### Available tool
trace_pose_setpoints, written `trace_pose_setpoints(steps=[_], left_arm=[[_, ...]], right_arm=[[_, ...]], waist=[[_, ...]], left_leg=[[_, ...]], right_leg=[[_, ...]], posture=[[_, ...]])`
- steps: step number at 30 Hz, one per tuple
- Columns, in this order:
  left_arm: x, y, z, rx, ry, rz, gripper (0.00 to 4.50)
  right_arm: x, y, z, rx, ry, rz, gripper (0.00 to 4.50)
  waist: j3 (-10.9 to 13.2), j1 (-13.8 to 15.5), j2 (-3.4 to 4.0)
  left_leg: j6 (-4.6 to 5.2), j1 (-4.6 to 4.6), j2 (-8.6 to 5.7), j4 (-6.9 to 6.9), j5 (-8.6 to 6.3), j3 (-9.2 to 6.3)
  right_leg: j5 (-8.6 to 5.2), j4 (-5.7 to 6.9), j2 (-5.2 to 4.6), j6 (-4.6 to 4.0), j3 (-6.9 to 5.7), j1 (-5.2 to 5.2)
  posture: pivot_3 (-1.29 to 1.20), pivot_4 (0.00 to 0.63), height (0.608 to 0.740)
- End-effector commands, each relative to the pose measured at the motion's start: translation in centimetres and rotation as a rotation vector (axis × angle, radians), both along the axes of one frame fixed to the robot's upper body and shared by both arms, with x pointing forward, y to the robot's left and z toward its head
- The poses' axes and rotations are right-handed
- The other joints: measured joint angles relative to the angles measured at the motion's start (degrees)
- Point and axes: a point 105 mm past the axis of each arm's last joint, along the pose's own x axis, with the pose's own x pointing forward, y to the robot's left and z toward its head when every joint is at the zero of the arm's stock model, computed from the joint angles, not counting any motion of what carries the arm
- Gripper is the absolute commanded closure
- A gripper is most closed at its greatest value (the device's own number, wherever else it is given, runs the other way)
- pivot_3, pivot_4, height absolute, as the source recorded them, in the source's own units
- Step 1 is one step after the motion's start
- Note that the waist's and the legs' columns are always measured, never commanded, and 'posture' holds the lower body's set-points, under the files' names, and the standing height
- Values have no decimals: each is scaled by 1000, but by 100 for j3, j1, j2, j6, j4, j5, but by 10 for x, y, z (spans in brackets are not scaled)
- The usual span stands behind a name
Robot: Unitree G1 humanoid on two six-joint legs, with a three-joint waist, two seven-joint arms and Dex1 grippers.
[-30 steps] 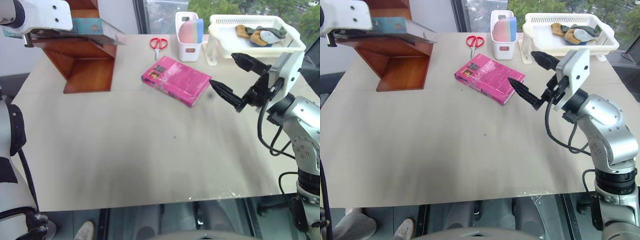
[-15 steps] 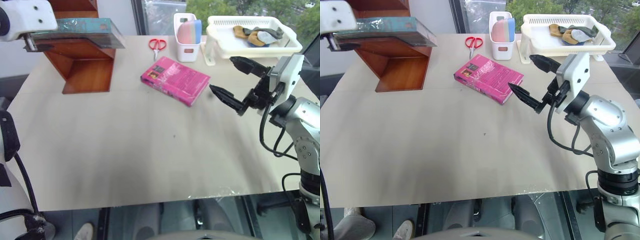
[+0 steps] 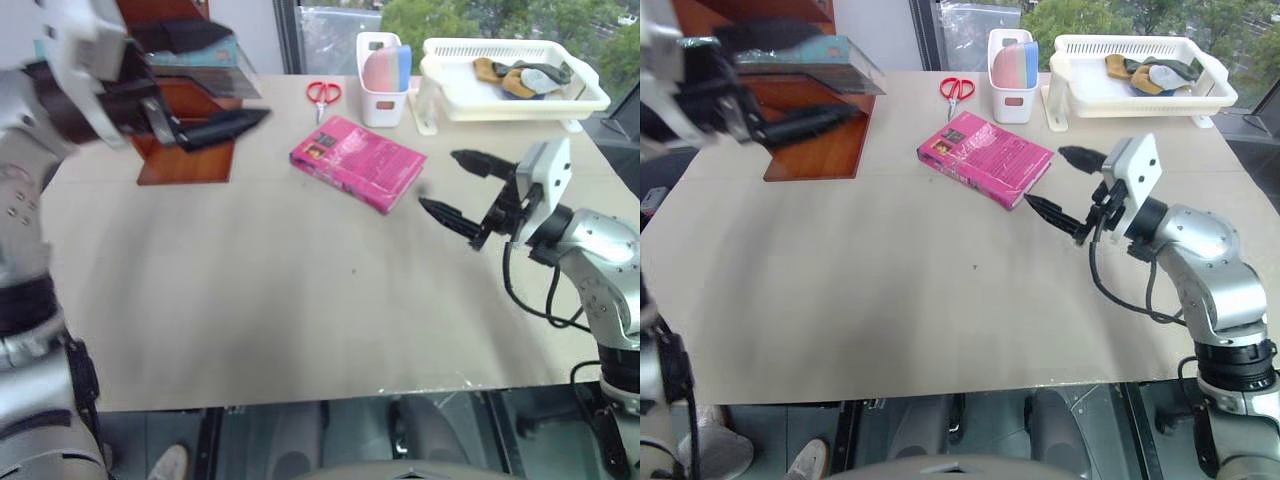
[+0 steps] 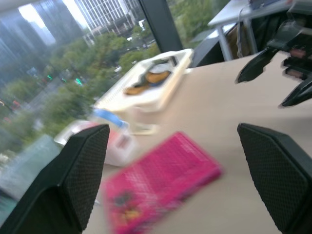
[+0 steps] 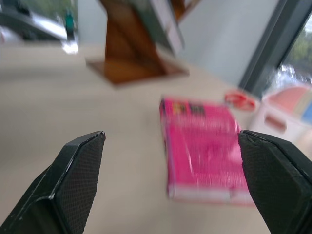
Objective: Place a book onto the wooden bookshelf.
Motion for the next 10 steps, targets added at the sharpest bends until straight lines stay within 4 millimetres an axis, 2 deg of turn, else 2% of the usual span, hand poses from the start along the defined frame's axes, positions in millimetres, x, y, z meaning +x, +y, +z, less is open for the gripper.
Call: trace_pose_setpoints(steps=[1, 2, 5, 8, 10], left_arm=[[-2, 24, -67, -37, 136, 205, 16], [-5, 41, -82, -37, 147, 271, 16], [-25, 79, -108, -25, 198, 395, 16], [-36, 97, -118, 15, 236, 437, 16], [-41, 100, -124, 20, 263, 428, 16]], right_arm=[[-3, -35, -30, -103, 85, -126, 0], [-9, -44, -38, -137, 102, -152, 0], [-24, -69, -49, -179, 131, -249, 0], [-35, -77, -53, -192, 158, -280, 0], [-40, -79, -53, -193, 170, -290, 0]], waist=[[11, -4, -22], [32, -8, -59], [28, 4, -68], [20, 14, -62], [15, 14, -63]], left_leg=[[0, 23, 1, -20, 0, 23], [0, 32, 3, -35, 0, 35], [-4, 42, 21, -39, 1, 29], [-4, 59, 19, -46, 1, 48], [-5, 67, 17, -46, 0, 64]], right_leg=[[-1, -1, 0, -1, 21, 4], [-2, 7, 1, -4, 32, -2], [-8, 11, 23, -20, 33, -5], [-14, 9, 12, -29, 45, -1], [-20, 3, 0, -39, 51, -1]], posture=[[0, 150, 740], [0, 150, 740], [0, 150, 740], [0, 150, 740], [0, 150, 740]])
